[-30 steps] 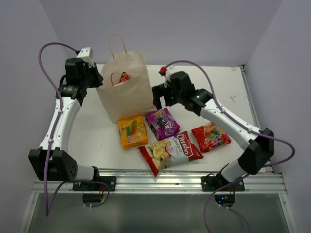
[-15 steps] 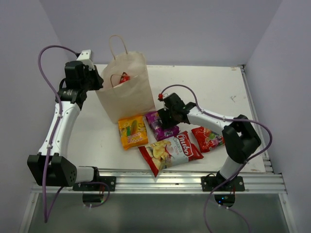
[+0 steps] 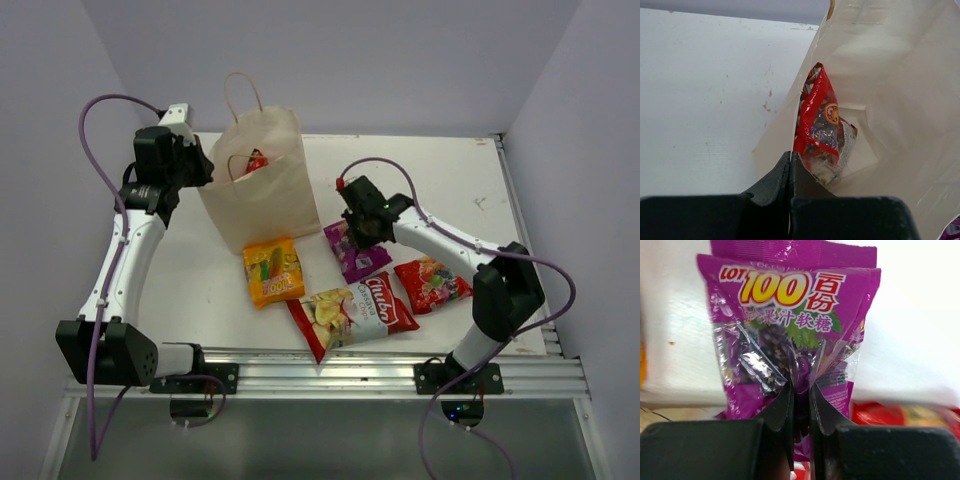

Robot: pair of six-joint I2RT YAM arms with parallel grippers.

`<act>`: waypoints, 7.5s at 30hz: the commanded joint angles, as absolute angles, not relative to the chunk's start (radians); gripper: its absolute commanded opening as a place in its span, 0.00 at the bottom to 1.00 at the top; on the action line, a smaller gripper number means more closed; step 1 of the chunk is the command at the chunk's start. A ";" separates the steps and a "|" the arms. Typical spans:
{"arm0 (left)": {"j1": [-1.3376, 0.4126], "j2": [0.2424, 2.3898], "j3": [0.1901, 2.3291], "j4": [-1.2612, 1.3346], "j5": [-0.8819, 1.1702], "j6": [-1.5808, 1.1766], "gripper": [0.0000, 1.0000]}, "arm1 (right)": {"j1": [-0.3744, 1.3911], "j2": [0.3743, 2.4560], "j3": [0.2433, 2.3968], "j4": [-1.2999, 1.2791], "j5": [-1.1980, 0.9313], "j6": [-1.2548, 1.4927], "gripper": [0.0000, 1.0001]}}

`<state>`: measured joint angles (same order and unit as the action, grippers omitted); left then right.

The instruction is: Place the snacks into the paper bag

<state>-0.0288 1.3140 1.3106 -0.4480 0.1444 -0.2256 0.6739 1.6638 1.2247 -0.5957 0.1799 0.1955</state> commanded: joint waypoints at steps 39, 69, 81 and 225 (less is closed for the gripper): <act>-0.055 1.209 1.264 -0.423 0.158 -0.261 0.00 | 0.753 2.028 2.361 -0.471 -0.063 0.230 0.00; -0.057 1.246 1.264 -0.403 0.109 -0.252 0.00 | 0.796 1.382 1.224 -0.499 0.003 0.118 0.99; -0.080 1.224 1.226 -0.431 0.094 -0.261 0.00 | 0.939 1.552 1.143 -0.212 -0.057 0.268 0.99; -0.219 1.129 1.166 -0.370 -0.067 -0.238 0.00 | 0.571 1.635 1.917 -0.761 0.344 0.339 0.00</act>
